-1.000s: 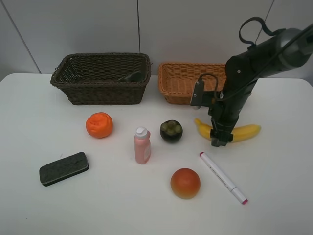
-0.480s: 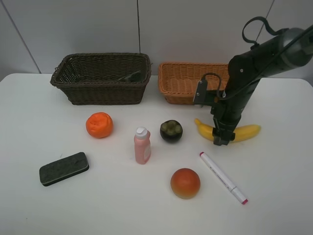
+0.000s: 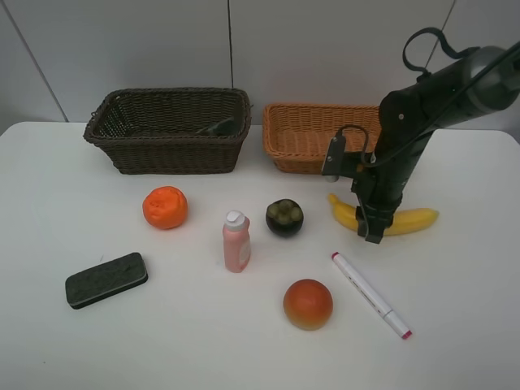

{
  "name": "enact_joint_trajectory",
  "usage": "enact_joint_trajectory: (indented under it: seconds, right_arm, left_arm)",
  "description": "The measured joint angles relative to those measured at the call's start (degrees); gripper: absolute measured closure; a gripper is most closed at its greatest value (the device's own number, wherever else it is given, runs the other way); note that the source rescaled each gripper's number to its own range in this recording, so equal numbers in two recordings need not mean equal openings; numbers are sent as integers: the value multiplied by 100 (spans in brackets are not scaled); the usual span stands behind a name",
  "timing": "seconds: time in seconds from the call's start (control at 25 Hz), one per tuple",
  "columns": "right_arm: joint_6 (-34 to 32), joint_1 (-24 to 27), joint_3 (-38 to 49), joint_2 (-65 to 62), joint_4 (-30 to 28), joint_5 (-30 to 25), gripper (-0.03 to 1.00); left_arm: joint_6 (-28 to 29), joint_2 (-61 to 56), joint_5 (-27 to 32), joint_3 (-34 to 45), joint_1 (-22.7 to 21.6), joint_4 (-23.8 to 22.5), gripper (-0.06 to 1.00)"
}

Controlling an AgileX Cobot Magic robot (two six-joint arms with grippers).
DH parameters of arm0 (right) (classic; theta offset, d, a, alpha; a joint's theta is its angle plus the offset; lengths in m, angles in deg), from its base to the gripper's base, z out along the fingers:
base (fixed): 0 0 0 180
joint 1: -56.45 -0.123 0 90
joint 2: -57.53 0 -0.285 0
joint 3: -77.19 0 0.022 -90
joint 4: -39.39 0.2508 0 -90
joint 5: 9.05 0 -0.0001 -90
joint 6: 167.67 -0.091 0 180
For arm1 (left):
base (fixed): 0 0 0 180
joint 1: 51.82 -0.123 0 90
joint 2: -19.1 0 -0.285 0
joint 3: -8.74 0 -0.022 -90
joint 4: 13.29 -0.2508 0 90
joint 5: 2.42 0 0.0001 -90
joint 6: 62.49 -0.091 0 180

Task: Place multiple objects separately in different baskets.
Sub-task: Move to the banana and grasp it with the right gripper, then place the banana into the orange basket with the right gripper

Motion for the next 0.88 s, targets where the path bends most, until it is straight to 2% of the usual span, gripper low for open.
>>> enact_joint_trajectory:
  seconds: [0.2, 0.36, 0.68, 0.76, 0.88]
  right_arm:
    - [0, 0, 0, 0, 0, -18, 58]
    - [0, 0, -102, -60, 0, -337, 58]
    - [0, 0, -867, -1087, 164, -1971, 58]
    - [0, 0, -1201, -1349, 156, -2171, 58]
    - [0, 0, -1753, -1552, 2, -2193, 58]
  left_arm:
    - [0, 0, 0, 0, 0, 0, -6]
    - [0, 0, 0, 0, 0, 0, -6]
    - [0, 0, 0, 0, 0, 0, -6]
    - [0, 0, 0, 0, 0, 0, -6]
    - [0, 0, 0, 0, 0, 0, -6]
